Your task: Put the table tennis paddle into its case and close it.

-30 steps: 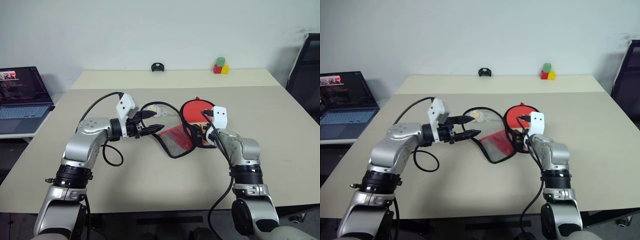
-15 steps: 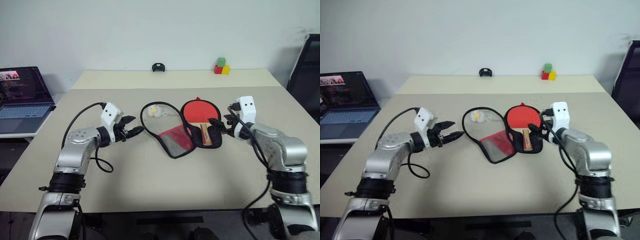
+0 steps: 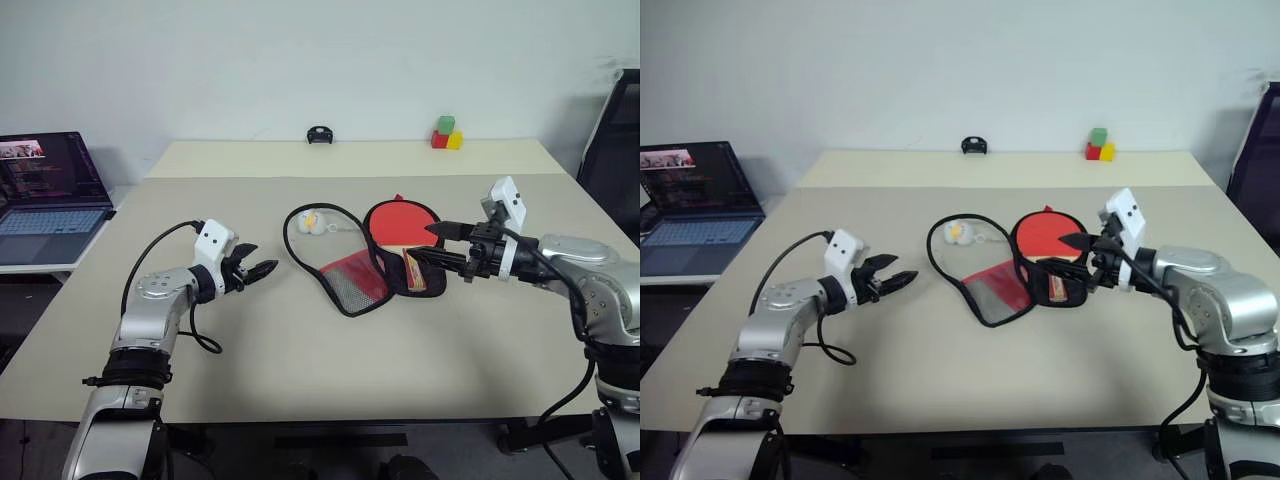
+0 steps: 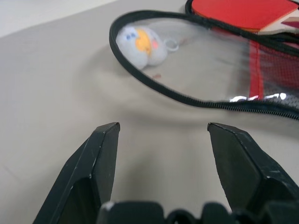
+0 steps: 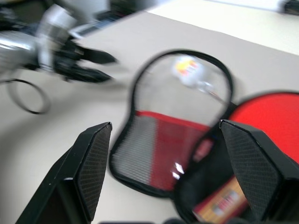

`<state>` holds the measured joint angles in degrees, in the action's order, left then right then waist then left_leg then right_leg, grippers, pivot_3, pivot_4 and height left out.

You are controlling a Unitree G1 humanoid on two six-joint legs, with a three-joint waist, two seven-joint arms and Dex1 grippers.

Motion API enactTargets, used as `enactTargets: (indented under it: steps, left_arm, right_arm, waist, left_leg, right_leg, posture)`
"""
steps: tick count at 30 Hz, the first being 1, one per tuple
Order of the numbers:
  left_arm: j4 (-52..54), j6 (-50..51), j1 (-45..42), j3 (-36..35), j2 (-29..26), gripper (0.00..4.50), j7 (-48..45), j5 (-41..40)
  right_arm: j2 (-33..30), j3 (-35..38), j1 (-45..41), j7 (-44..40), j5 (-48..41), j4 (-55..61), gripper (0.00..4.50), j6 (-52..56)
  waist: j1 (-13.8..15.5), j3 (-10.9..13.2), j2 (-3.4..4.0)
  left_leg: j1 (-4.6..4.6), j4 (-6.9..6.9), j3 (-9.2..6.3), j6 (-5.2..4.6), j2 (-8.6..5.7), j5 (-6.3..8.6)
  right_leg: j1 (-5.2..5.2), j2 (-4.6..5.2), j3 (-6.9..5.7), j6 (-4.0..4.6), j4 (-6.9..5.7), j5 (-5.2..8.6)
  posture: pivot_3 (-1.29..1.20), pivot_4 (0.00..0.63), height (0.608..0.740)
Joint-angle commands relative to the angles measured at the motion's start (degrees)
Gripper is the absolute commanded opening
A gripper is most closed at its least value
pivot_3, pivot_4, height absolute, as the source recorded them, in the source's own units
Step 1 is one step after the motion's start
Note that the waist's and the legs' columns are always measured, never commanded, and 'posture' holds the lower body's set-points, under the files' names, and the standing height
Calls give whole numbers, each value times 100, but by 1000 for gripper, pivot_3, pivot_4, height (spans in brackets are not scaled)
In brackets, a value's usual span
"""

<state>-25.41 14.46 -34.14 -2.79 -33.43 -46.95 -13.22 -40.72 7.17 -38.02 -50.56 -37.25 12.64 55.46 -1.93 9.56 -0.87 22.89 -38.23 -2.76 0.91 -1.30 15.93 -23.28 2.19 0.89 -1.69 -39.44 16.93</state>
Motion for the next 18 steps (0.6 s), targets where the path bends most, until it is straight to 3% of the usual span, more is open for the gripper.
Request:
enactTargets:
  steps: [1,7,18]
  left_arm:
    - [18,-123,-140,-55,1,3293,-19,34]
    - [-434,-234,-312,109,257,3293,-27,184]
    - [-2589,-952,-1597,340,1027,3293,72,672]
  right_arm:
    - [-189,120,-194,-160,-148,31,4017,-71]
    - [-203,137,-223,-103,-198,-36,4017,-75]
    - [-175,145,-196,19,-155,-56,4017,-134]
  waist:
    - [13,0,-1]
    - [25,-1,-2]
    - [27,-1,-4]
  left_leg:
    - [0,0,0,0,0,0]
    - [1,-3,0,0,-1,0]
    - [7,-27,-2,-2,-2,1]
  right_leg:
    - [0,0,0,0,0,0]
    - [1,2,-2,0,-2,0]
    - [3,2,-7,0,-13,0]
  posture:
    - [0,150,740]
    - [0,150,740]
    - [0,150,740]
